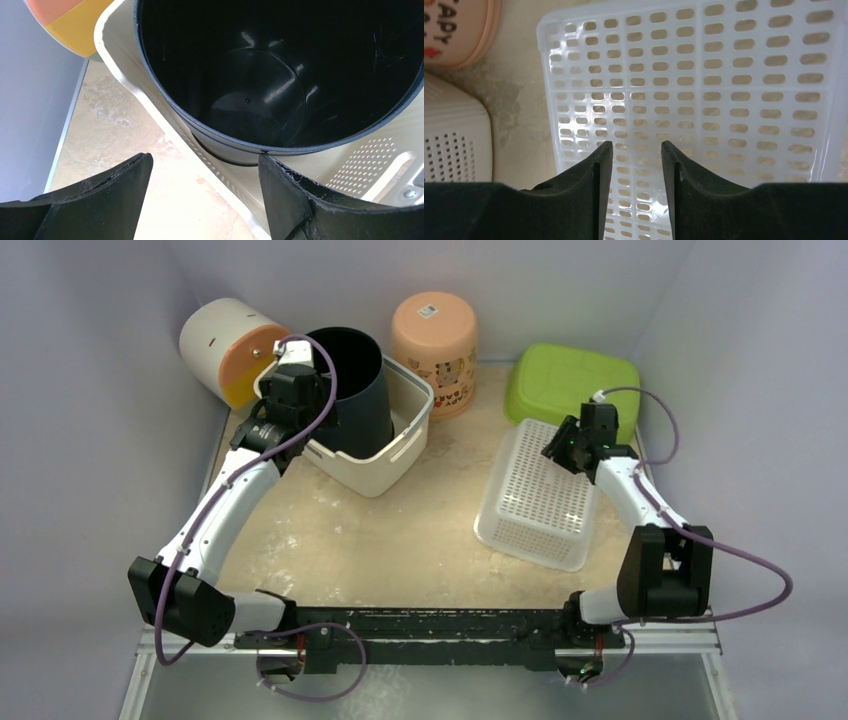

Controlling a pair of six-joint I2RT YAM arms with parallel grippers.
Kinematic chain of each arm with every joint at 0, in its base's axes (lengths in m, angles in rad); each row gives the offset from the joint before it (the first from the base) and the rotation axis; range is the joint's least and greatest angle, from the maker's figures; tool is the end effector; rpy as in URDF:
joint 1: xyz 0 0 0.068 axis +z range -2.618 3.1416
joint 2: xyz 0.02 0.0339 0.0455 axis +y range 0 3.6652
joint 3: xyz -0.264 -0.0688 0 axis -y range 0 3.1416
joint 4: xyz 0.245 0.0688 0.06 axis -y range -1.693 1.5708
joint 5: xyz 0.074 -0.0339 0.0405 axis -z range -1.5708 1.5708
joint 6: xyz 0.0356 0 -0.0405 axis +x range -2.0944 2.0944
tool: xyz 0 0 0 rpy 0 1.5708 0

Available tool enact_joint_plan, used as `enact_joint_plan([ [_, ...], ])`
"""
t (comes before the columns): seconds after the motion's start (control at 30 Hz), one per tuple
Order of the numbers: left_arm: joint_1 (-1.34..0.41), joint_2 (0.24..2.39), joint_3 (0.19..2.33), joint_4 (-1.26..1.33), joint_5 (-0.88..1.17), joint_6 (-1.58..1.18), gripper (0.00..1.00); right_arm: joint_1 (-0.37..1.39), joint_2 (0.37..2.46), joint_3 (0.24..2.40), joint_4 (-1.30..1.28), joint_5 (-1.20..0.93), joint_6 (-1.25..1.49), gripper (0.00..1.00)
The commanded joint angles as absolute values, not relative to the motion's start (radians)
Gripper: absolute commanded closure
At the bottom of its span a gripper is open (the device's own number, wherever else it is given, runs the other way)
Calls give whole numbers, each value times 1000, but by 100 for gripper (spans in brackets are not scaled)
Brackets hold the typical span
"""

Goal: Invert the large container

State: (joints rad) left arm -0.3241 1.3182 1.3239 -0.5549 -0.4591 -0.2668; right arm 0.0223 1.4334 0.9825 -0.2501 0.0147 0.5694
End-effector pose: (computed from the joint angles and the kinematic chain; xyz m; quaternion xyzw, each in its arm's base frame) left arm 0.2790 -0.0771 0.3752 -0.0869 0.8523 0.0513 0.5132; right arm 0.3142 0.0065 0.2516 0.2480 0.8723 0.1165 0.4049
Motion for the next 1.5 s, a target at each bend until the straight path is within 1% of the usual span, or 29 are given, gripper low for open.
enact_joint_plan([
  [0.0, -328, 1302, 1360, -515, -458, -252, 22, -162, 1429, 869, -340, 101, 590, 56],
  [0.1, -329, 1292, 1351, -514, -467, -253, 22, -250, 1402, 836, -317, 96, 602, 56],
  [0.3, -329, 1286, 1342, -513, -460, -262, 22, -358, 1404, 893, -329, 147, 558, 56],
  [0.33, -330, 1286, 1341, -512, -459, -264, 22, -373, 1411, 908, -336, 162, 546, 54],
  [0.4, -330, 1285, 1342, -511, -455, -266, 22, -416, 1418, 929, -340, 174, 510, 47],
  [0.47, -329, 1284, 1340, -509, -452, -268, 22, -451, 1416, 945, -335, 151, 482, 45],
  [0.67, -329, 1282, 1327, -500, -457, -278, 22, -448, 1382, 1013, -335, 102, 408, 43],
  [0.73, -330, 1283, 1324, -494, -473, -280, 19, -439, 1364, 1034, -363, 79, 387, 44],
  [0.8, -330, 1287, 1326, -493, -491, -282, 16, -411, 1335, 1060, -388, 69, 364, 47],
  [0.93, -330, 1288, 1324, -479, -484, -292, 16, -277, 1277, 1148, -446, 89, 348, 46],
  [1.07, -328, 1289, 1328, -467, -470, -306, 16, -74, 1315, 1292, -521, 96, 353, 45],
  [1.17, -328, 1286, 1365, -478, -468, -308, 16, 43, 1373, 1409, -557, 70, 347, 45],
  [1.27, -330, 1282, 1412, -493, -477, -294, 16, 99, 1428, 1497, -570, 16, 323, 45],
  [1.33, -329, 1263, 1428, -483, -445, -251, 16, 127, 1458, 1530, -568, -12, 299, 45],
  [1.47, -331, 1190, 1398, -372, -355, -117, 16, 148, 1490, 1533, -555, -67, 284, 44],
])
